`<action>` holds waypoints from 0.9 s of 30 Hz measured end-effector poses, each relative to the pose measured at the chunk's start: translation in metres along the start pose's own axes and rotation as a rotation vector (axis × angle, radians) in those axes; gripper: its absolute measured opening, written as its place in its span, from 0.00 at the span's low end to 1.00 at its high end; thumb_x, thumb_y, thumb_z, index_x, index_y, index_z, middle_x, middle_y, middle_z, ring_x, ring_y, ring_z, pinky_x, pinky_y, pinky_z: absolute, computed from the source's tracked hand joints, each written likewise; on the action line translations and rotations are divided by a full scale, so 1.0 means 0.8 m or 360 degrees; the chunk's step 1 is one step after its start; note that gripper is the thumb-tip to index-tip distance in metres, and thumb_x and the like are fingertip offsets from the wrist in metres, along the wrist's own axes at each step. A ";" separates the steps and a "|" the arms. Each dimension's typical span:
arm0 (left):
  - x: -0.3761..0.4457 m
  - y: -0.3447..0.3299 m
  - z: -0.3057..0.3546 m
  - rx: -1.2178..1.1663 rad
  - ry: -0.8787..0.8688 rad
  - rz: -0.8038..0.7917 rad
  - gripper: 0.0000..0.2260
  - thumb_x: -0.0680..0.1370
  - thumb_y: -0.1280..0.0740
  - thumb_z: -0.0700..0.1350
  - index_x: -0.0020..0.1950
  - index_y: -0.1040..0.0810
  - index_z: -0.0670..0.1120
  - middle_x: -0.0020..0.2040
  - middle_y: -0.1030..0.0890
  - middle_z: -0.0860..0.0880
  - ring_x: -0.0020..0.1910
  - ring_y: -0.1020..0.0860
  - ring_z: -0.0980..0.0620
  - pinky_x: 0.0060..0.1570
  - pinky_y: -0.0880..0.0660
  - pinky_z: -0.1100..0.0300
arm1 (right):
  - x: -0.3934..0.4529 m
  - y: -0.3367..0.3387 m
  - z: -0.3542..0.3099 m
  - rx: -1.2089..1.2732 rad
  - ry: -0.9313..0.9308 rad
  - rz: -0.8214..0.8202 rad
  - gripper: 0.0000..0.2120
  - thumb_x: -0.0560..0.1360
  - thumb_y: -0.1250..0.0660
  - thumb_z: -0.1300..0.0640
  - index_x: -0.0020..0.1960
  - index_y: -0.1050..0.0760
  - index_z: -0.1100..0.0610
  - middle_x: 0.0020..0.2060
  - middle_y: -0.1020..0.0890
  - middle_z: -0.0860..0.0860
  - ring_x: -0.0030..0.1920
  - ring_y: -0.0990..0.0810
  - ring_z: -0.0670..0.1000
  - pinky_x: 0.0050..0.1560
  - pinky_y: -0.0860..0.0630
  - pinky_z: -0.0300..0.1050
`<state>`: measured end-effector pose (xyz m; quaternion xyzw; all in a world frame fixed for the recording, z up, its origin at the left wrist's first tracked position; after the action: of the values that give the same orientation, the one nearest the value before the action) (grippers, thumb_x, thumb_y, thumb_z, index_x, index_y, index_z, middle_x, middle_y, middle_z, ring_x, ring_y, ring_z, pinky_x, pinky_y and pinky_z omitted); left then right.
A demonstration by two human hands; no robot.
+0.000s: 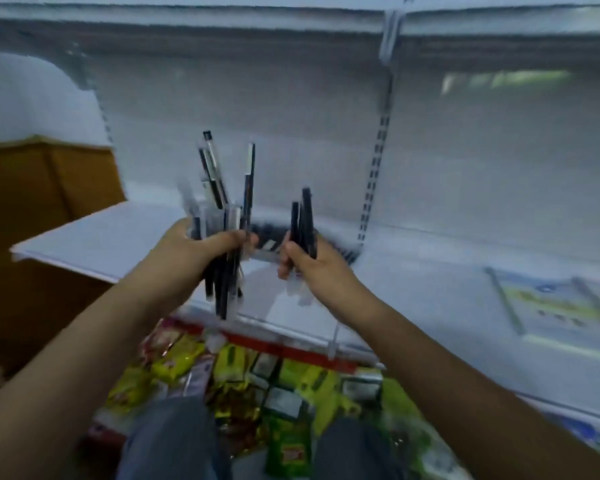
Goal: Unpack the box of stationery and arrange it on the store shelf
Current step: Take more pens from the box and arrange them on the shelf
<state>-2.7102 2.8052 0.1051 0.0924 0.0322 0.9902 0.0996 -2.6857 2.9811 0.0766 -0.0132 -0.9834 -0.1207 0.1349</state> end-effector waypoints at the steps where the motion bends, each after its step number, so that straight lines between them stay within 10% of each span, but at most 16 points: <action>1: 0.010 -0.046 0.003 0.0003 -0.0004 -0.0111 0.05 0.77 0.30 0.41 0.51 0.19 0.42 0.50 0.16 0.38 0.51 0.17 0.39 0.55 0.21 0.45 | -0.012 0.042 0.009 -0.0046 -0.0023 0.0098 0.05 0.83 0.43 0.58 0.51 0.30 0.58 0.38 0.23 0.54 0.38 0.22 0.50 0.40 0.26 0.35; 12: 0.076 -0.381 -0.058 0.0041 0.0494 -0.0729 0.09 0.74 0.30 0.37 0.50 0.23 0.33 0.41 0.17 0.38 0.32 0.20 0.47 0.31 0.21 0.57 | -0.078 0.328 0.126 -0.0656 -0.0836 0.0871 0.09 0.76 0.36 0.60 0.54 0.27 0.63 0.44 0.21 0.60 0.40 0.22 0.57 0.38 0.25 0.47; 20: 0.115 -0.400 -0.132 0.1142 -0.0394 -0.0742 0.24 0.71 0.38 0.69 0.54 0.23 0.53 0.53 0.24 0.49 0.54 0.25 0.48 0.51 0.27 0.56 | -0.074 0.327 0.188 -0.1371 -0.0580 0.0708 0.16 0.78 0.41 0.45 0.57 0.26 0.54 0.53 0.22 0.54 0.54 0.24 0.56 0.53 0.25 0.50; 23: 0.128 -0.386 -0.140 0.1127 -0.0457 -0.0785 0.19 0.76 0.44 0.67 0.51 0.24 0.55 0.53 0.26 0.47 0.60 0.27 0.44 0.61 0.30 0.50 | -0.080 0.327 0.175 -0.1327 -0.0377 0.0793 0.17 0.79 0.47 0.43 0.54 0.25 0.53 0.49 0.22 0.51 0.52 0.24 0.54 0.50 0.31 0.45; 27: 0.129 -0.352 -0.141 0.1092 -0.0408 -0.0732 0.24 0.80 0.39 0.59 0.71 0.28 0.47 0.64 0.30 0.49 0.69 0.35 0.50 0.67 0.39 0.58 | -0.082 0.321 0.169 -0.1470 -0.0349 0.0752 0.20 0.80 0.44 0.45 0.62 0.23 0.56 0.59 0.22 0.54 0.61 0.25 0.55 0.60 0.30 0.45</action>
<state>-2.7768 3.0962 -0.0108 0.2328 0.3668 0.8546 0.2845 -2.6424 3.2633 -0.0071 -0.3051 -0.8064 -0.5055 0.0350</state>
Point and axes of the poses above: each hand's wrist, its own x-axis towards the middle knuckle, its own y-axis out of the back of the hand, z = x × y, the point moved 6 cm from there along x, towards the middle knuckle
